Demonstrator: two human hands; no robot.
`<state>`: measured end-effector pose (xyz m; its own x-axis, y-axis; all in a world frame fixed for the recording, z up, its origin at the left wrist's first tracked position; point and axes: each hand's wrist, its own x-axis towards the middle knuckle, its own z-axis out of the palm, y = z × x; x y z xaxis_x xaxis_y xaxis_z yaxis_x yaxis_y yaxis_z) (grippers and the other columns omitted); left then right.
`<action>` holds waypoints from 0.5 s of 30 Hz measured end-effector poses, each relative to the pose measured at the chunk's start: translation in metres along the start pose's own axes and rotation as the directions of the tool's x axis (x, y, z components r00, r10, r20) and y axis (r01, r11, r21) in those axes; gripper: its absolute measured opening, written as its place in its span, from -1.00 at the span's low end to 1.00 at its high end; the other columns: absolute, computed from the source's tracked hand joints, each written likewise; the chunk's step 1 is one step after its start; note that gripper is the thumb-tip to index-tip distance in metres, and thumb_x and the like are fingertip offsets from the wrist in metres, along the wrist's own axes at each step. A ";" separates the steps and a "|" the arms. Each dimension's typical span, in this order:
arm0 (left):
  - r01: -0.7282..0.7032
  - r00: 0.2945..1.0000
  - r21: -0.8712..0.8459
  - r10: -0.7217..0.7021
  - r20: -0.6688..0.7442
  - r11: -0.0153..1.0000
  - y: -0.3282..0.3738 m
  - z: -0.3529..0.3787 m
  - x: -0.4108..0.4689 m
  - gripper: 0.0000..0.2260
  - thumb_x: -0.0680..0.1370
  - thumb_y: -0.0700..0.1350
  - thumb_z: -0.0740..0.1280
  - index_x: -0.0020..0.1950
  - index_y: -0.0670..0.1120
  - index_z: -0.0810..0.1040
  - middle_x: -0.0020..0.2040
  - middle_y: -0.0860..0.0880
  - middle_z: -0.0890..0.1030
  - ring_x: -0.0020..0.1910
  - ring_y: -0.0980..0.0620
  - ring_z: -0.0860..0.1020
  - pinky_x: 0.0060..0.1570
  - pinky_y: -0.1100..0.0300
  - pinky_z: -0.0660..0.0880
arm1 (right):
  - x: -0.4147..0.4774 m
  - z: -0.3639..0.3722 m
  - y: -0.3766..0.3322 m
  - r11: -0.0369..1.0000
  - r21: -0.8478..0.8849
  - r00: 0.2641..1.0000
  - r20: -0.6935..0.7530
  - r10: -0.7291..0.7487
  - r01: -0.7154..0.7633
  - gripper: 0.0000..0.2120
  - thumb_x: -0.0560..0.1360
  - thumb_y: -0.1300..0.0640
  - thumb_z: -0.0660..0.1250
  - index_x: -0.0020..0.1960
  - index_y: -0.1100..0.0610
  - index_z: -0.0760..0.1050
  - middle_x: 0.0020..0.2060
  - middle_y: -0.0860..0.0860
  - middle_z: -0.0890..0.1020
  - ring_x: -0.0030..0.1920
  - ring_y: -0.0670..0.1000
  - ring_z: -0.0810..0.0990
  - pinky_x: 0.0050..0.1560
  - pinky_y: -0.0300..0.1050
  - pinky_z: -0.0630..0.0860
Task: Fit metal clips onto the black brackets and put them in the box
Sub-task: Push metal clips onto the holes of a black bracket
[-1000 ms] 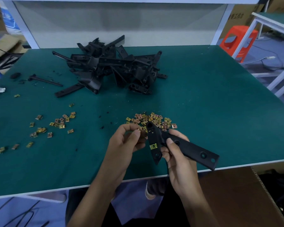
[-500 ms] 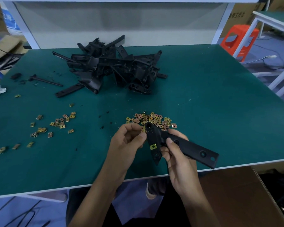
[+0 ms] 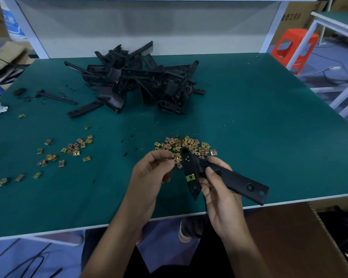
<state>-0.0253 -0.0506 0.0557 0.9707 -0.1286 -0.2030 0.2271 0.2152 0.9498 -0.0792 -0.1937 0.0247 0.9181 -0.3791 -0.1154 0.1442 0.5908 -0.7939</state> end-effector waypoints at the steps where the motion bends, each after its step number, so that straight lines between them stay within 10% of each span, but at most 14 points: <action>1: 0.008 1.000 -0.005 -0.008 -0.006 1.000 0.000 0.000 0.000 -0.85 0.57 -0.32 0.35 -0.01 -0.09 0.62 -0.19 -0.01 0.61 -0.27 0.11 0.51 -0.26 0.30 0.48 | 0.000 -0.001 0.000 1.000 0.003 1.000 0.002 0.002 -0.002 -0.74 0.49 0.21 0.37 0.18 0.15 0.59 -0.13 0.10 0.69 -0.29 -0.06 0.63 -0.25 -0.26 0.58; 15: 0.046 0.999 -0.072 -0.045 0.006 0.996 0.004 0.004 -0.003 -0.85 0.57 -0.35 0.32 0.01 -0.13 0.59 -0.23 -0.02 0.57 -0.37 0.15 0.46 -0.32 0.33 0.46 | 0.002 -0.002 0.001 0.999 -0.036 1.000 0.012 -0.013 0.013 -0.70 0.50 0.20 0.37 0.23 0.17 0.56 -0.08 0.13 0.71 -0.25 -0.03 0.65 -0.20 -0.23 0.61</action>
<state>-0.0272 -0.0530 0.0609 0.9589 -0.1440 -0.2445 0.2763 0.2783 0.9199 -0.0774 -0.1951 0.0222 0.9204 -0.3783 -0.0984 0.1428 0.5598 -0.8162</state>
